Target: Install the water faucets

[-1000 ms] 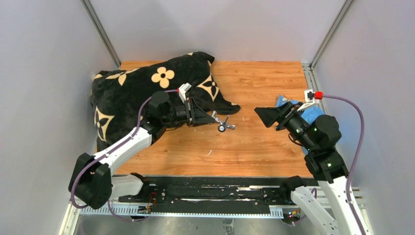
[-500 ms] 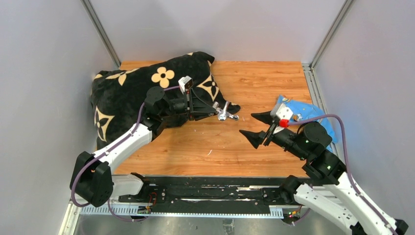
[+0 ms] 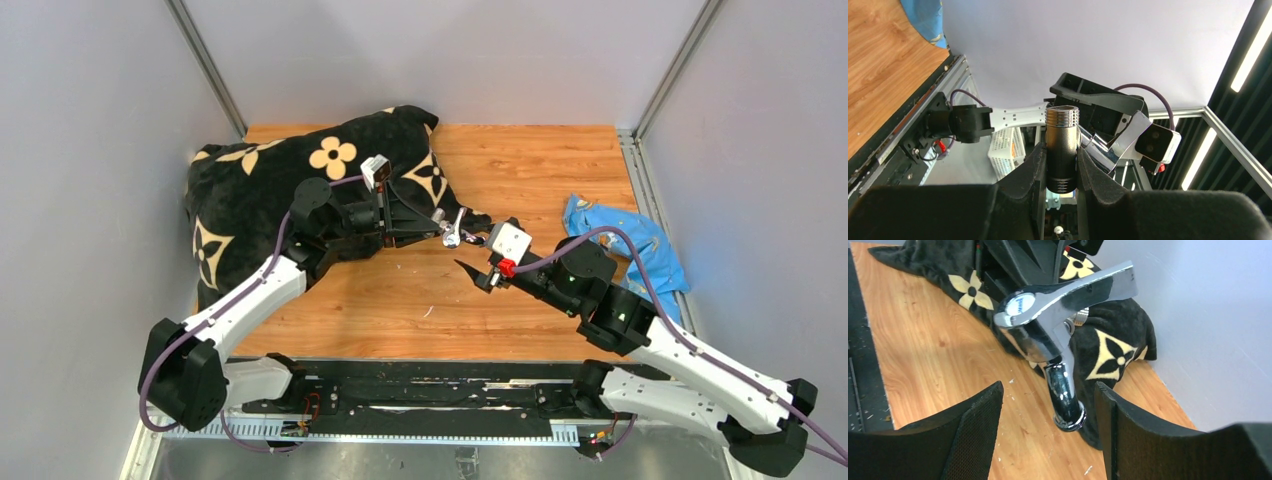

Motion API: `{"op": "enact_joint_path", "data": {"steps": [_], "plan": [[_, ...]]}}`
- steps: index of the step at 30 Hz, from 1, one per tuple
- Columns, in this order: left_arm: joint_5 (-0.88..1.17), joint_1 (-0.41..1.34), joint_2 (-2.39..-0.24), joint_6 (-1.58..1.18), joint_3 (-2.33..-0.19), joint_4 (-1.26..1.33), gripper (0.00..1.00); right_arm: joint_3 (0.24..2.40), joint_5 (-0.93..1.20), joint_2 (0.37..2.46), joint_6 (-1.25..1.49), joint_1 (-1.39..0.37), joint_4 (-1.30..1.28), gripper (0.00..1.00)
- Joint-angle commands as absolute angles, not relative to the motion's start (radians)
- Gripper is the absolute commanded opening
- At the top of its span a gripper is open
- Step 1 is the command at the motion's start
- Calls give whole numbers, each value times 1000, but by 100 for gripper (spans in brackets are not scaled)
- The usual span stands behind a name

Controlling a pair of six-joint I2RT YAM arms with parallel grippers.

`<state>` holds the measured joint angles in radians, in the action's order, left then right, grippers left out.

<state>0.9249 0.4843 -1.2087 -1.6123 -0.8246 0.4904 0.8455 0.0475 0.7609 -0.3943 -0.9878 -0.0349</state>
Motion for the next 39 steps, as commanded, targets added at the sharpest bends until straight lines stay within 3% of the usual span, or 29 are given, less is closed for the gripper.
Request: {"op": "enact_joint_path", "data": {"steps": [1, 6, 13, 17, 19, 22, 26, 32, 39], "plan": [[925, 477, -1164, -1608, -821, 525, 0, 868, 26, 783, -453, -1005, 81, 64], [924, 477, -1156, -1603, -811, 525, 0, 893, 68, 826, -439, -1005, 89, 51], [927, 478, -1155, -1597, -802, 525, 0, 891, 110, 851, -391, -1006, 155, 49], [927, 477, -1154, -1592, -799, 525, 0, 891, 111, 862, -374, -1006, 174, 41], [927, 477, -1154, -1591, -795, 523, 0, 896, 96, 869, -337, -1006, 178, 31], [922, 478, -1150, -1584, -790, 524, 0, 929, 63, 891, -253, -1005, 131, 3], [902, 477, -1130, -1532, -790, 523, 0, 915, -55, 884, 12, -993, 146, 1], [830, 478, -1071, -1367, -775, 529, 0, 896, -60, 851, 576, -894, 56, 1], [707, 477, -991, -1299, -626, 851, 0, 742, 270, 850, 1254, -718, 202, 1]]}}
